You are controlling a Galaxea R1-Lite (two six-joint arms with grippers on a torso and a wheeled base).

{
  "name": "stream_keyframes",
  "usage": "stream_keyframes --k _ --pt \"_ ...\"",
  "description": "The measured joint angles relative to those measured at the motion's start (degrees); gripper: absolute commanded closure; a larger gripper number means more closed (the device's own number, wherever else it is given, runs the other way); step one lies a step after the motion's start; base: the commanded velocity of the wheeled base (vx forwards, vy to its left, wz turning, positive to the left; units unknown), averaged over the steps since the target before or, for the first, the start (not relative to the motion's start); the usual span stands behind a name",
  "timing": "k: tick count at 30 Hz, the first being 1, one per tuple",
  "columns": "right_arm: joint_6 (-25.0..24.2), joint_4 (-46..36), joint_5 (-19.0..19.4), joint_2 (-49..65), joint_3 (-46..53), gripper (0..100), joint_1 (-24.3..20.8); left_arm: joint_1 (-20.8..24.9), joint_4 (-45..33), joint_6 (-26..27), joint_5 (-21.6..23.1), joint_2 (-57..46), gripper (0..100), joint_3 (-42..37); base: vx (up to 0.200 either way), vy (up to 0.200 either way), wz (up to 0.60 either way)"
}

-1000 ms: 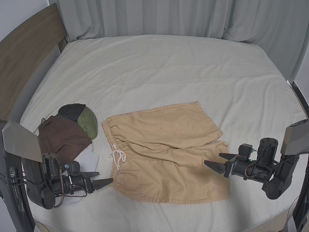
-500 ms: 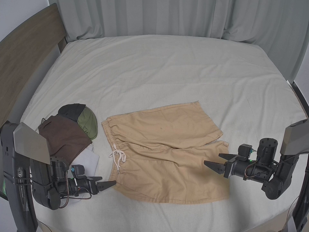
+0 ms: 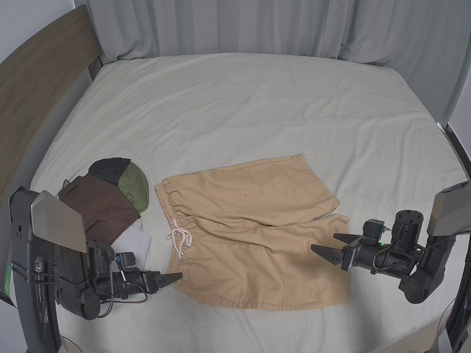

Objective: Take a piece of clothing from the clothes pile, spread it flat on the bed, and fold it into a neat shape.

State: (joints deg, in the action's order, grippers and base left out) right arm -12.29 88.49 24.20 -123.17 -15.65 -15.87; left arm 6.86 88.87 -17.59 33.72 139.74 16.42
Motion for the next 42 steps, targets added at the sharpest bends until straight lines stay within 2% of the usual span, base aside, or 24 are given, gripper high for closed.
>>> stream_keyframes --k 7,25,26,42 --pt "0.0 0.0 0.0 0.0 0.02 0 -0.09 1.48 0.09 -4.57 -0.94 0.98 0 0.59 0.0 0.0 0.0" --pt "0.0 0.0 0.0 -0.09 0.02 0 -0.09 2.89 0.06 -5.75 -1.71 2.23 0 1.99 0.0 0.0 0.0" --pt "0.0 -0.02 -0.01 -0.11 0.02 0 -0.09 2.89 0.09 -5.75 -1.71 2.27 100 2.05 0.0 0.0 0.0" --pt "-0.02 0.0 0.0 -0.28 0.11 0 -0.17 2.89 0.02 -5.78 -2.17 2.57 100 2.34 0.0 0.0 0.0"
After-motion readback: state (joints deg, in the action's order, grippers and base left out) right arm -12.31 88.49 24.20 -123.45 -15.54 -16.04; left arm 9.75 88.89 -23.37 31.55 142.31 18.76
